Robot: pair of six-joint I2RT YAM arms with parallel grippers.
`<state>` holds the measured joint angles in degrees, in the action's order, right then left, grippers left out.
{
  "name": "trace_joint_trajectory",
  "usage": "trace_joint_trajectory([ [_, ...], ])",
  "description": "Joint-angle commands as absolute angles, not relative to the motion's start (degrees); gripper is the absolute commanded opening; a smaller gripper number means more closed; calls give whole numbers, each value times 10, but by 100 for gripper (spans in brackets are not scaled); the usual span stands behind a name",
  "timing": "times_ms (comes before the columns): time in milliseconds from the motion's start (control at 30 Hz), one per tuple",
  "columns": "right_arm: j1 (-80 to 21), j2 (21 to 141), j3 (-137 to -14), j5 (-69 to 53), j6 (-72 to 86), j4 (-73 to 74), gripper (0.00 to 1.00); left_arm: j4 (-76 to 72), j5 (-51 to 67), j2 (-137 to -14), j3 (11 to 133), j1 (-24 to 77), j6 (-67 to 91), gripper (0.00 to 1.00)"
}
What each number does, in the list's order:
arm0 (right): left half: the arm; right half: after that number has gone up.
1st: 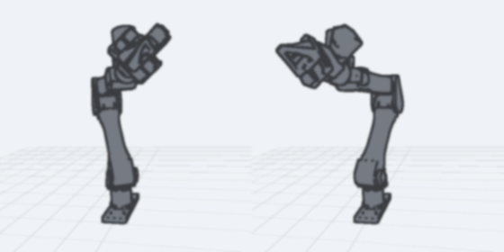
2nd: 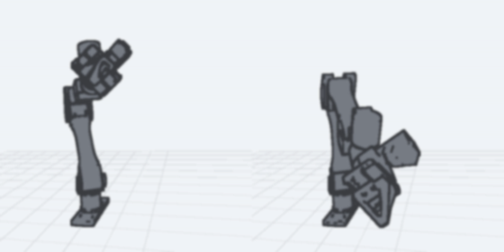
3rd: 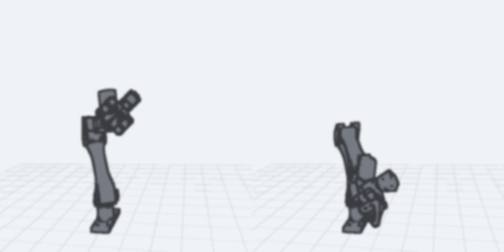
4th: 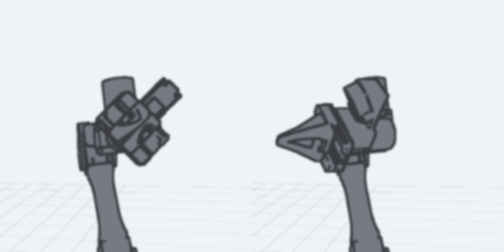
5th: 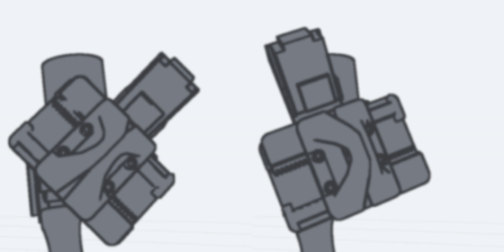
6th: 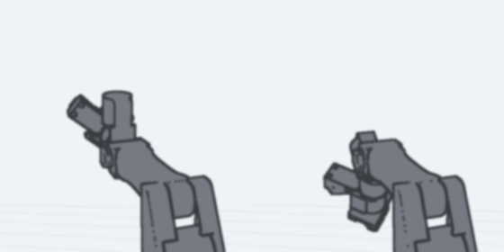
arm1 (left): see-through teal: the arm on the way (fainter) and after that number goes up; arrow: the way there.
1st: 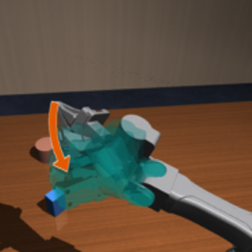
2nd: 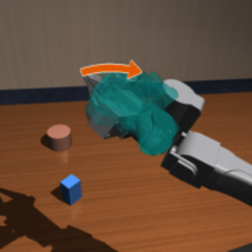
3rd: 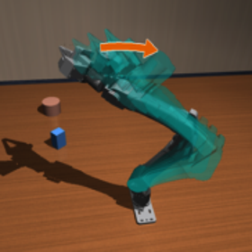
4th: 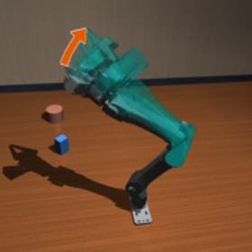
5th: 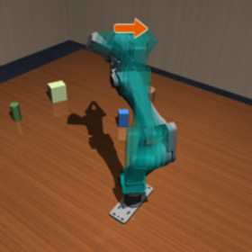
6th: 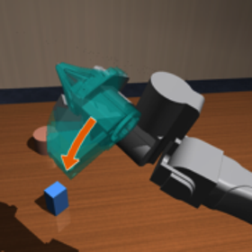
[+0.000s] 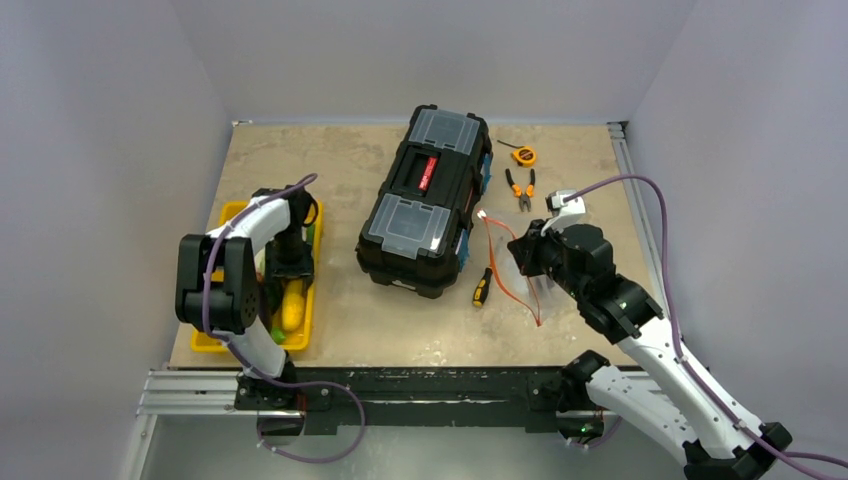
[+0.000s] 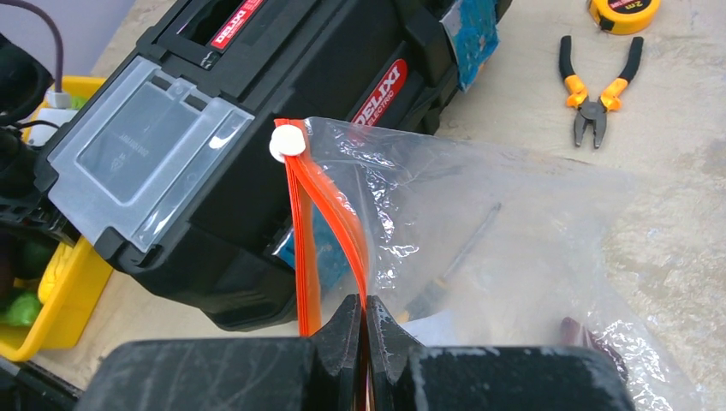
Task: Place the food in the zip-top bag and seal the zipper
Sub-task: Pick up the fake fruit from the bin.
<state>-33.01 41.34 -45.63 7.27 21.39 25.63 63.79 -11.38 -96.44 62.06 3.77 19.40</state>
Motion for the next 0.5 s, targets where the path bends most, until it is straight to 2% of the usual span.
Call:
trace_joint_trajectory([
  [0,-331,407,-457,59,205,232,0,644,-112,-989,648,40,187,54],
  [100,-331,404,-457,60,205,232,0,645,-115,-999,653,41,192,49],
  [267,-331,404,-457,60,205,232,0,651,-158,-968,649,56,213,24],
  [467,-332,414,-456,58,204,230,0,683,-202,-859,649,75,234,12],
])
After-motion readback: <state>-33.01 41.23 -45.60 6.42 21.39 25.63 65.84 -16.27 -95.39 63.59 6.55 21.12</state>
